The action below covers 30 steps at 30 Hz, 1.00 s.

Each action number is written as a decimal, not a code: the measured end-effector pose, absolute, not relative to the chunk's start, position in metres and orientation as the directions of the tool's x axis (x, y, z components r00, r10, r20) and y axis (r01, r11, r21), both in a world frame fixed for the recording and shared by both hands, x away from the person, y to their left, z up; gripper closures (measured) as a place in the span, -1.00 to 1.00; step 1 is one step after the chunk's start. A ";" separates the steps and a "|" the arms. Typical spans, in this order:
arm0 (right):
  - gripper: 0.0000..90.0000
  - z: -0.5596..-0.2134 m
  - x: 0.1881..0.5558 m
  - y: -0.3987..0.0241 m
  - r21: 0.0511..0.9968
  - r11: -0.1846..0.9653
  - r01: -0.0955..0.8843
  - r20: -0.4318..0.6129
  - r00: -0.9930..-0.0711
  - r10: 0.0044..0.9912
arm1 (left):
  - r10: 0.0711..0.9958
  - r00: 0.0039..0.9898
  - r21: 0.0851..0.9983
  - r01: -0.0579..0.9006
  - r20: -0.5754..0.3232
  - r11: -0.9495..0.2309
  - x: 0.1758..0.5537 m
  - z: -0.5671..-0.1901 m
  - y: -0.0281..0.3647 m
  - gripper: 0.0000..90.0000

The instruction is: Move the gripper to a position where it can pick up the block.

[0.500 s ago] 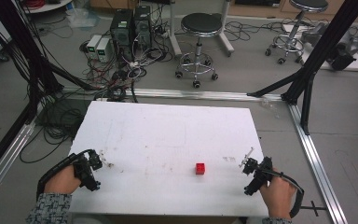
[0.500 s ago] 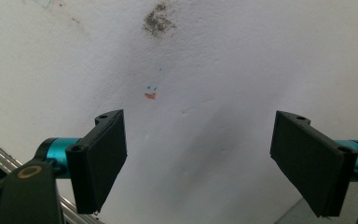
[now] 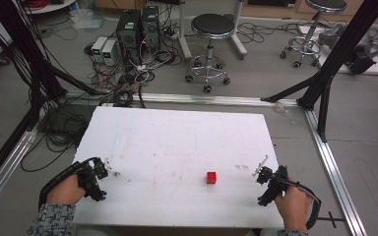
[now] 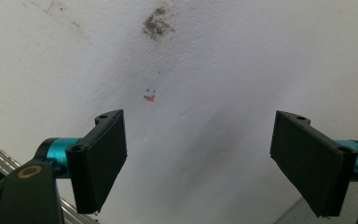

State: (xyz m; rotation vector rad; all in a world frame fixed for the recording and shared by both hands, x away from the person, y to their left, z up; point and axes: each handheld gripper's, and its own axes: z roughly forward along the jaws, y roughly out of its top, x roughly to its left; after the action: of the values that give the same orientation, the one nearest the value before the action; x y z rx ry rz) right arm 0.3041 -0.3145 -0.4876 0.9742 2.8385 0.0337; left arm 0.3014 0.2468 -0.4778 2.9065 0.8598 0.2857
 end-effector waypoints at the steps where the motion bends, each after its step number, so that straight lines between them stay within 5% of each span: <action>1: -0.98 -0.488 0.304 -0.314 0.067 0.791 0.609 -0.121 -0.781 0.612 | 0.547 0.824 0.147 0.529 0.149 -0.836 0.301 -0.477 0.247 -0.58; 12: -0.98 -0.484 0.306 -0.323 0.079 0.782 0.618 -0.106 -0.775 0.623 | 0.554 0.819 0.162 0.533 0.151 -0.831 0.301 -0.476 0.250 -0.58; 30: -0.98 -0.460 0.335 -0.333 0.021 0.865 0.501 -0.136 -0.856 0.499 | 0.556 0.819 0.173 0.532 0.146 -0.829 0.301 -0.474 0.252 -0.58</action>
State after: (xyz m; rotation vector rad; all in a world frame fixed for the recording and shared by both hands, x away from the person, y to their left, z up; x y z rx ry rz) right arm 0.3347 -0.3328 -0.4605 0.7811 2.9012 -0.0233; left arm 0.3008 0.2517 -0.4737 2.8766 0.8637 0.2878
